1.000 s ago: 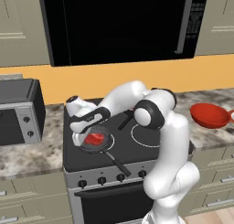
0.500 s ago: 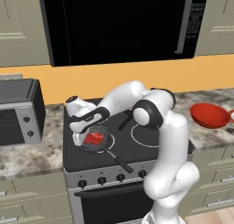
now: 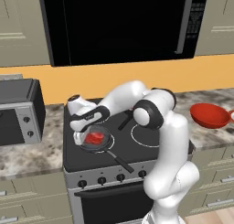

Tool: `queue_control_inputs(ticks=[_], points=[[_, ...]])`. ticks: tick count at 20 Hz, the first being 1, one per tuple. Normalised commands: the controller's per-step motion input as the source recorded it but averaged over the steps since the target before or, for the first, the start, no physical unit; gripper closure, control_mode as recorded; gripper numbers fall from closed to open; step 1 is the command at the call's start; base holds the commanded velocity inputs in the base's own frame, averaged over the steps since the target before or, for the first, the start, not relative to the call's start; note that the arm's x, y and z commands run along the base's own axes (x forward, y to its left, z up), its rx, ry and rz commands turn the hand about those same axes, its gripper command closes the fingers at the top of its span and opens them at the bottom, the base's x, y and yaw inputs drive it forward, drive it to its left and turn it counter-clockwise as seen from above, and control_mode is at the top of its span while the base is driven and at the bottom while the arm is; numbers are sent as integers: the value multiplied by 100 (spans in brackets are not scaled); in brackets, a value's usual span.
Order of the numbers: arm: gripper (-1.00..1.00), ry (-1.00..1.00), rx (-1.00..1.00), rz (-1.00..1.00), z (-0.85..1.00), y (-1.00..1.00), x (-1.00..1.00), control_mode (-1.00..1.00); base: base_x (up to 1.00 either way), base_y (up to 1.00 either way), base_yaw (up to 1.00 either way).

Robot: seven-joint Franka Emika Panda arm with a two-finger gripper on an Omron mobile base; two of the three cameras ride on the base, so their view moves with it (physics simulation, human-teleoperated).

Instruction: Place one of the steaks on the plate and the other in the bowl. Then place the bowl in the fridge.

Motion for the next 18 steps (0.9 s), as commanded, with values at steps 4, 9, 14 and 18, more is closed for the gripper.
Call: queue_control_inputs(ticks=[4,9,14,18], points=[[100,0,-9,-2,87,0,-32,-100,0,0,0],[100,0,-1,-6,83,-34,-63,-100,0,0,0],[100,-9,13,-2,45,-98,-84,-100,0,0,0],[100,-12,26,-9,36,-100,-85,-100,0,0,0]])
